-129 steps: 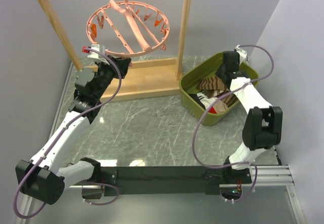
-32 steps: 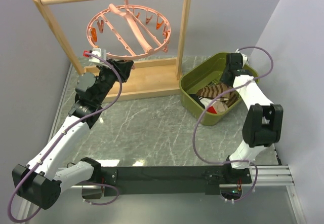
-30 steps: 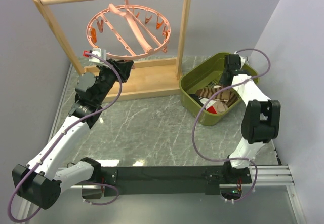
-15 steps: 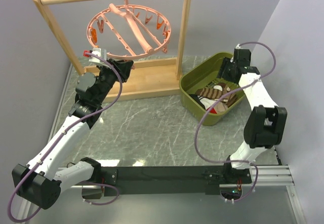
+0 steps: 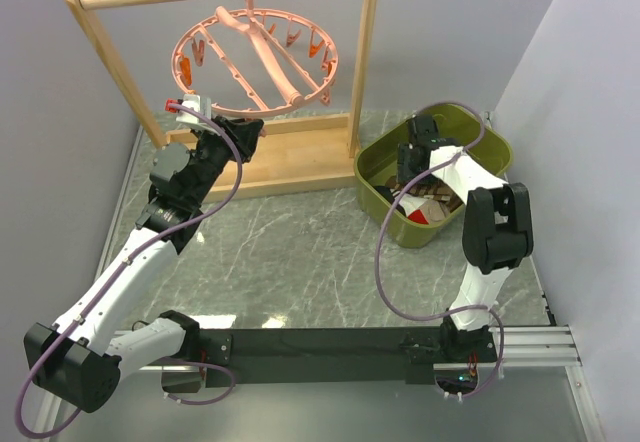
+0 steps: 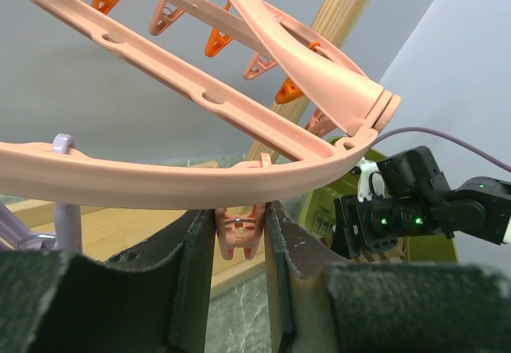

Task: Clip the socks to the hanger
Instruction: Pick up the sock from the bin.

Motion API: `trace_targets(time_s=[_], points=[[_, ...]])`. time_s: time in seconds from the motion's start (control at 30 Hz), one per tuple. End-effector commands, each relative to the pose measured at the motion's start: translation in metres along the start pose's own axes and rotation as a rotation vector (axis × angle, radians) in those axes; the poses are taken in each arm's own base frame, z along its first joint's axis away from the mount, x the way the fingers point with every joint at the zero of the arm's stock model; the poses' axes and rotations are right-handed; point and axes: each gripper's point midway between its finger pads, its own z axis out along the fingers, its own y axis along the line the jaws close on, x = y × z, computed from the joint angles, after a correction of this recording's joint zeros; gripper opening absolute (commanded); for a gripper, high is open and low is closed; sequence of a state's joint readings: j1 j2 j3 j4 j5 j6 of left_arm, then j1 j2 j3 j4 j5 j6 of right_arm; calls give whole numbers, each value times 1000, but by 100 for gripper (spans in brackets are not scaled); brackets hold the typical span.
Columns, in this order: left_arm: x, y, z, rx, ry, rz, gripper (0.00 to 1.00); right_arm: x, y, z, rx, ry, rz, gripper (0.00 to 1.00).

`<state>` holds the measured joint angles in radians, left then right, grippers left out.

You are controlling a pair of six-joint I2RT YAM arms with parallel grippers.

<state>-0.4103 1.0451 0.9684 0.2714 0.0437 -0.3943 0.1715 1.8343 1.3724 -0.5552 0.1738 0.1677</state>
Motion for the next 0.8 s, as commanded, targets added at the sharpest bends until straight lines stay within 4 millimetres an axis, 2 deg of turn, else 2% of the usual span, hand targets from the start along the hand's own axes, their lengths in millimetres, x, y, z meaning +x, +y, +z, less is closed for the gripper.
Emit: trace_targets(time_s=[0.0,0.17,0.23,0.27,0.3,0.37,0.4,0.43,0.53,0.57,0.6,0.67,0.7,0.73,0.77], points=[[-4,-1,0,4,-23,24,18,-11,-17,-9,79,-33,39,64],[-3,-2,1,9,-20,21,18,3,-18,6,96,17,26,60],[-4,-2,0,7,-24,23,18,7,-19,11,108,30,14,52],[-4,-2,0,6,-24,24,18,8,-20,13,111,33,10,46],[-4,-2,0,7,-24,24,18,9,-20,15,114,38,4,34],[-5,-2,0,6,-26,27,18,5,-21,14,118,28,5,17],[-7,-2,0,4,-30,27,18,2,-21,12,116,17,5,0],[-6,-2,-1,7,-27,27,18,-4,-22,8,122,0,7,0],[-6,-3,-1,9,-25,27,18,-27,-26,-14,92,-81,58,0],[-8,-4,-1,9,-29,26,18,-35,-18,-21,20,-108,83,0],[-7,-3,-1,8,-27,27,18,-50,-27,-39,-14,-162,145,0],[-9,-4,-2,10,-32,27,18,-69,-18,-58,-148,-237,210,0],[-9,-4,-2,7,-33,27,18,-80,-25,-77,-189,-293,266,0],[-9,-5,-2,12,-33,24,18,-80,-22,-82,-224,-310,281,0],[-10,-5,-2,14,-34,24,18,-90,-21,-91,-257,-361,294,0]])
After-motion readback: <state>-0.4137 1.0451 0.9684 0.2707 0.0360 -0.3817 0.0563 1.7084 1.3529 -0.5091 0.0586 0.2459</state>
